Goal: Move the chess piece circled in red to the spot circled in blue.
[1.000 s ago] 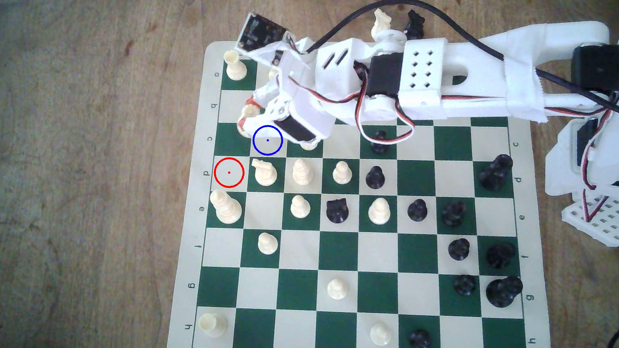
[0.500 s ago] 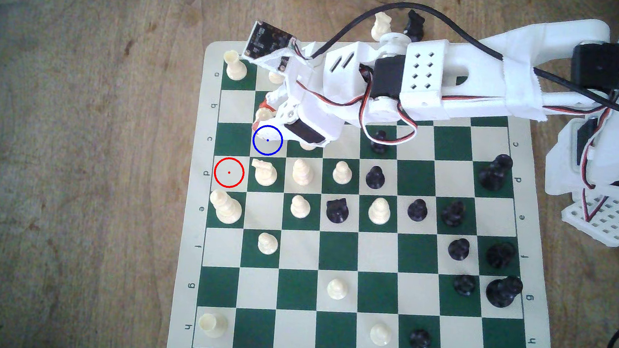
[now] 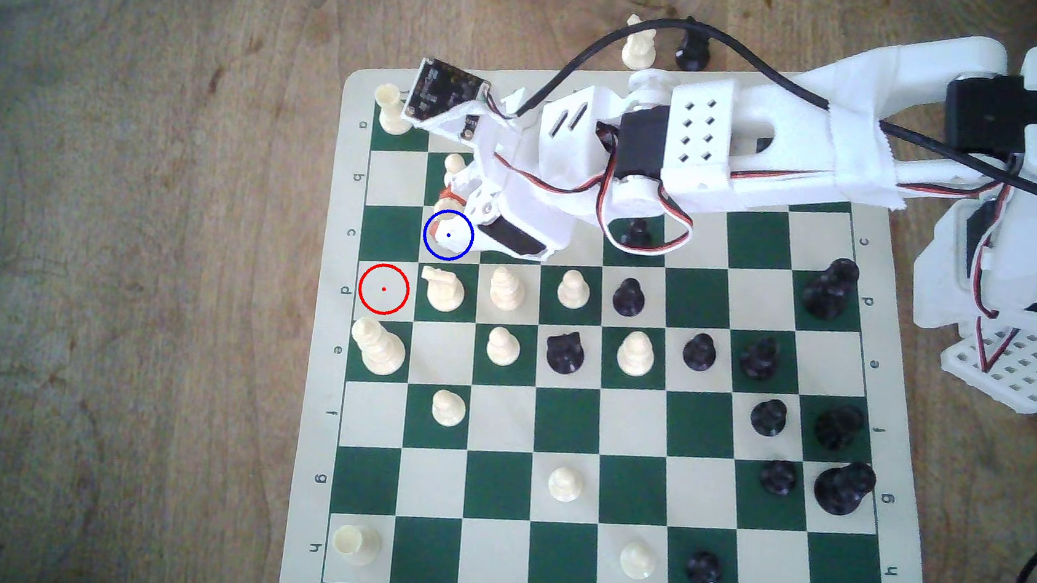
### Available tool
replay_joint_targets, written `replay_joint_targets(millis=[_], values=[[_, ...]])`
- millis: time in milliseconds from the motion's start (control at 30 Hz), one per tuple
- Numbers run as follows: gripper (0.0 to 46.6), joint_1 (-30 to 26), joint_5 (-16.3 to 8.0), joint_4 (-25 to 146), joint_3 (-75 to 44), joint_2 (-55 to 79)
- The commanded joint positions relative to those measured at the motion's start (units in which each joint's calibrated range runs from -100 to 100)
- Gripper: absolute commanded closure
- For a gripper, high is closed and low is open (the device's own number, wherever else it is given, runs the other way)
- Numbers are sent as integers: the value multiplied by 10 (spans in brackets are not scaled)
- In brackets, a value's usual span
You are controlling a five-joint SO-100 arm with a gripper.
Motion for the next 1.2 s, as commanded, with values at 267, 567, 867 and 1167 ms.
replay_joint_targets(millis=[267,567,867,1167], values=[[464,-1,2,-13,-35,-2],[464,-1,2,-9,-66,14],[360,0,0,-2,-60,-1],[311,4,0,6,-56,-27]])
